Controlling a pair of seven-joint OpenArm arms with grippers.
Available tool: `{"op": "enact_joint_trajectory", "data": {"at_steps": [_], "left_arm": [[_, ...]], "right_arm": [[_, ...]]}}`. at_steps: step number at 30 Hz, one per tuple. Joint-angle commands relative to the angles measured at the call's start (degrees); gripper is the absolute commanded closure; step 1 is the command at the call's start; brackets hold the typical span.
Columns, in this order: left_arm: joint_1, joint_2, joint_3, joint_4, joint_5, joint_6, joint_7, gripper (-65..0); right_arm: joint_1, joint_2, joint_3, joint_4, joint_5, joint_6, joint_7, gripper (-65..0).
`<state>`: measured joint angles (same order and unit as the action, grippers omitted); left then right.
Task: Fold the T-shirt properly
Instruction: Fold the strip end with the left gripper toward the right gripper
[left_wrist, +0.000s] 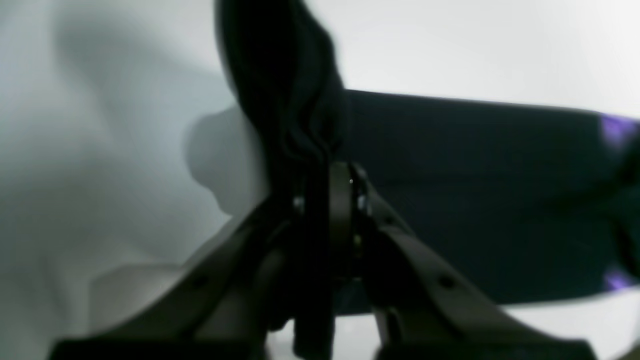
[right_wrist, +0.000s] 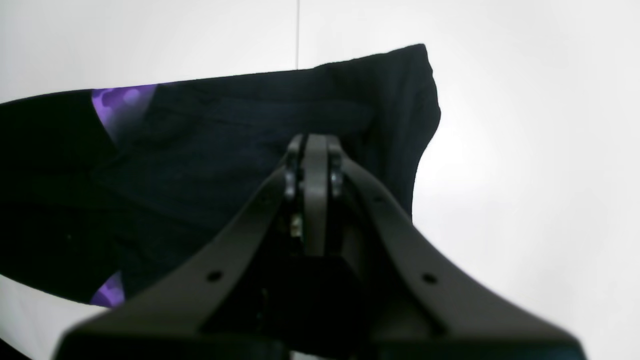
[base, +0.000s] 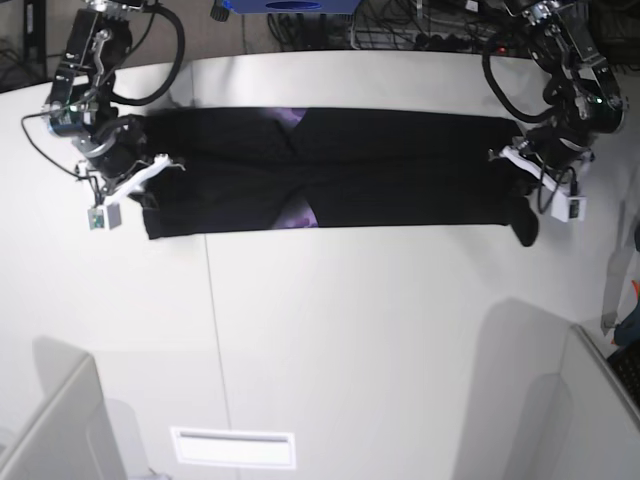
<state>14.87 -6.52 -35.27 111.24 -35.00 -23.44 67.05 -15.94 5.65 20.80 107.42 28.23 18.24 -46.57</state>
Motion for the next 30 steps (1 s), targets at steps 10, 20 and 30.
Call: {"op": "enact_joint_trajectory", "data": {"at_steps": [10,20,30], "left_arm": [[-0.06,5.25,16.06,1.15,-0.73,8.01,-1.24,0.0],[-2.08,6.92,24.23,-1.22,-0.82,12.32,-1.24,0.0],[-1.64,6.83,25.38,-1.22,-0.73,12.41,-1.24,0.0]], "right_arm": [[0.52,0.55,0.26,1.2,0.74,0.27,1.25,0.0],[0.6,0.55,0.26,1.2,0.74,0.27,1.25,0.0],[0.6,0.55,0.26,1.2,0.74,0.27,1.25,0.0]]}}
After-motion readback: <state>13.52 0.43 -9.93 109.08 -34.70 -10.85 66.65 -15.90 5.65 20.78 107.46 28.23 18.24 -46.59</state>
